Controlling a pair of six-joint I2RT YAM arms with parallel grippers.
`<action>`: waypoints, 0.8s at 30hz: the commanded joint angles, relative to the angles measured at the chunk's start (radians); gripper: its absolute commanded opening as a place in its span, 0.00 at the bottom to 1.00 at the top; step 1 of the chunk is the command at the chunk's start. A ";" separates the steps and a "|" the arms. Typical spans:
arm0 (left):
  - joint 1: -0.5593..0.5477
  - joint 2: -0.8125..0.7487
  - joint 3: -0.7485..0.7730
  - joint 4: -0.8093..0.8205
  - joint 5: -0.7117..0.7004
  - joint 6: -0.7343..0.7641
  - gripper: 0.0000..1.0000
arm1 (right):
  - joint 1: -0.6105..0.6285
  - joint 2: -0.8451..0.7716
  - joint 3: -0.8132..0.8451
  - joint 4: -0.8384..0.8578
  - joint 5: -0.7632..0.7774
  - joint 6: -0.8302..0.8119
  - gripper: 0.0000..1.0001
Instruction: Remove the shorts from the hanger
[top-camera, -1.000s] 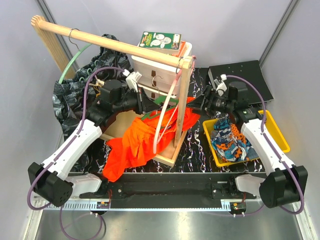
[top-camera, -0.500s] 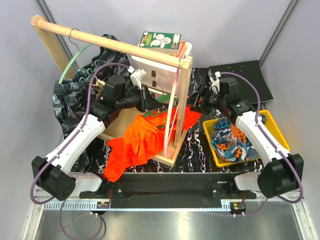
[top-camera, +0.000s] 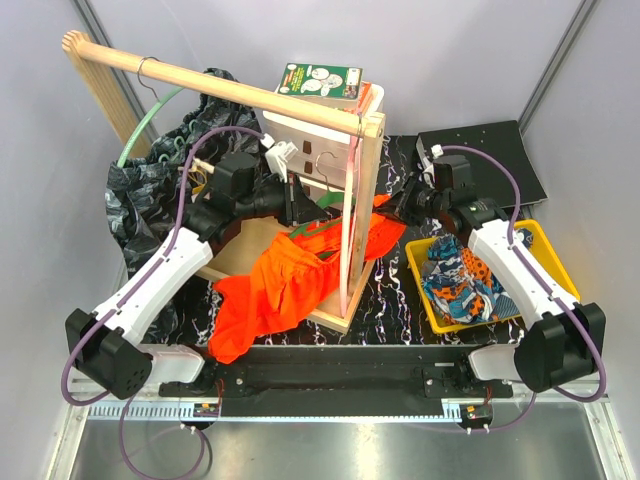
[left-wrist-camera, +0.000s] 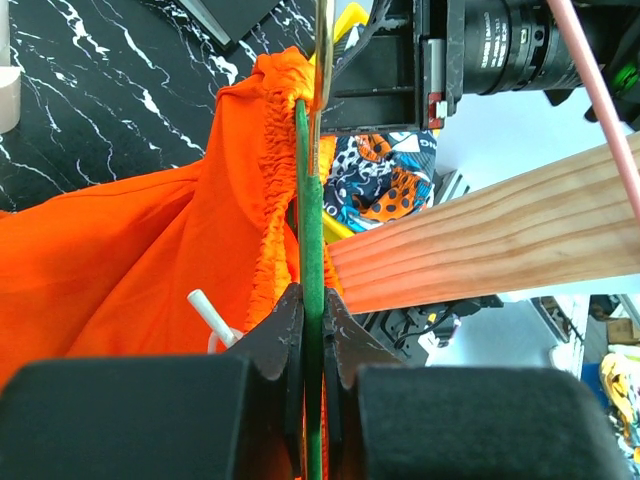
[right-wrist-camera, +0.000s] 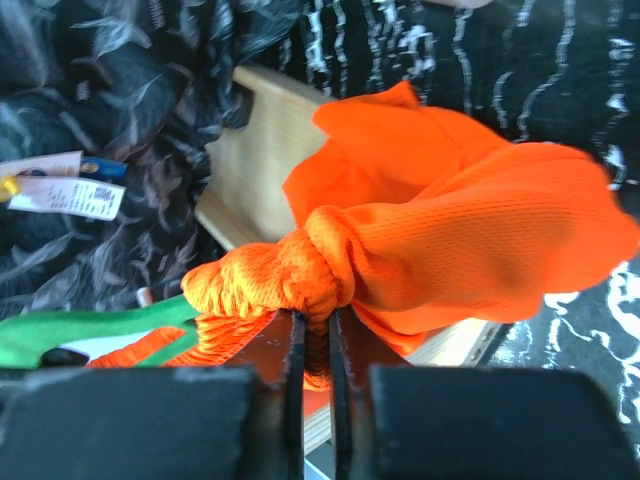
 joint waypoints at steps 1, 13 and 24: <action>-0.009 -0.037 0.041 0.018 0.075 0.041 0.00 | -0.023 0.005 0.050 -0.059 0.155 -0.035 0.02; 0.027 -0.100 0.034 -0.089 0.069 0.160 0.00 | -0.333 -0.010 0.007 -0.113 -0.014 -0.098 0.00; 0.147 -0.201 -0.026 -0.043 0.135 0.146 0.00 | -0.436 0.027 -0.063 -0.128 -0.053 -0.136 0.00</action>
